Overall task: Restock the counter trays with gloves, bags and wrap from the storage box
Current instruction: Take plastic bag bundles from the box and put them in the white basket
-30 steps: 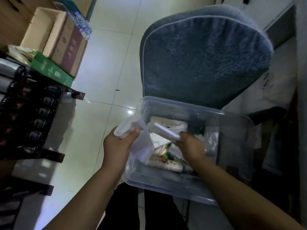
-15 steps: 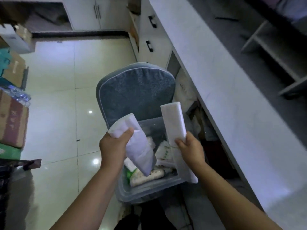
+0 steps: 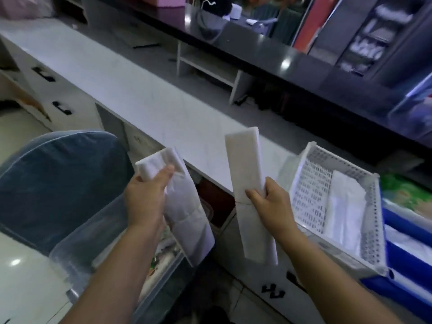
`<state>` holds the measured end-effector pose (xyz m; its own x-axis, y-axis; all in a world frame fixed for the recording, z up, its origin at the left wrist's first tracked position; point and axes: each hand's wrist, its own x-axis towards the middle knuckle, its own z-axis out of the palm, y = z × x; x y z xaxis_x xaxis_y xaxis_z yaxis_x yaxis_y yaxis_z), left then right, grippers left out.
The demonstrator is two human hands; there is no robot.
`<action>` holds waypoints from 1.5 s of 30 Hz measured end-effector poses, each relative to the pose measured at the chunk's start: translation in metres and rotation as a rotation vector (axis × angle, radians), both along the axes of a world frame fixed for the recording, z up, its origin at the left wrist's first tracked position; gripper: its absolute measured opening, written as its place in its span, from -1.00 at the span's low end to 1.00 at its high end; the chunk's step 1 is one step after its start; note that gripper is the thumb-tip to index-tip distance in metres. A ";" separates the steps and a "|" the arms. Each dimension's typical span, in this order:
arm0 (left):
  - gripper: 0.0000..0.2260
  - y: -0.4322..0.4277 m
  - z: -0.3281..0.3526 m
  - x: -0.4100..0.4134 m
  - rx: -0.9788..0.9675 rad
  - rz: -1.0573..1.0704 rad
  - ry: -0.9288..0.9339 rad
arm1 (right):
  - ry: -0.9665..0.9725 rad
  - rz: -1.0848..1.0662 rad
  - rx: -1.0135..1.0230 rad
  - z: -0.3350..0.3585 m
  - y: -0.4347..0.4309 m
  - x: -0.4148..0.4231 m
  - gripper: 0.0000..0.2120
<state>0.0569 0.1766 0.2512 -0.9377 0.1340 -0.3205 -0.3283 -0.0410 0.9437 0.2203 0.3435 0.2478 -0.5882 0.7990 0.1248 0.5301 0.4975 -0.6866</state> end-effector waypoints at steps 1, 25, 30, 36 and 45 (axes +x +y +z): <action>-0.70 0.013 0.005 0.006 0.019 -0.030 0.017 | 0.032 -0.045 -0.004 0.005 0.009 0.013 -0.67; -0.82 0.253 0.073 0.071 0.136 -0.431 0.127 | 0.118 -0.391 -0.432 -0.039 0.223 0.083 -0.63; -0.80 0.276 0.064 0.067 0.097 -0.472 0.104 | 0.051 -0.345 -0.492 -0.047 0.229 0.086 -0.61; -0.73 0.311 0.073 0.057 0.091 -0.598 0.089 | -0.103 -0.341 -0.094 -0.021 0.237 0.097 -0.63; -0.82 0.351 0.127 0.053 0.200 -0.740 0.227 | 0.448 0.123 -0.545 0.056 0.215 0.055 -0.81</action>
<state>0.1097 0.5278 0.3779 -0.6224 0.7818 -0.0365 -0.1374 -0.0632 0.9885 0.2753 0.5589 0.3039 -0.6636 0.7478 -0.0225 0.1007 0.0595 -0.9931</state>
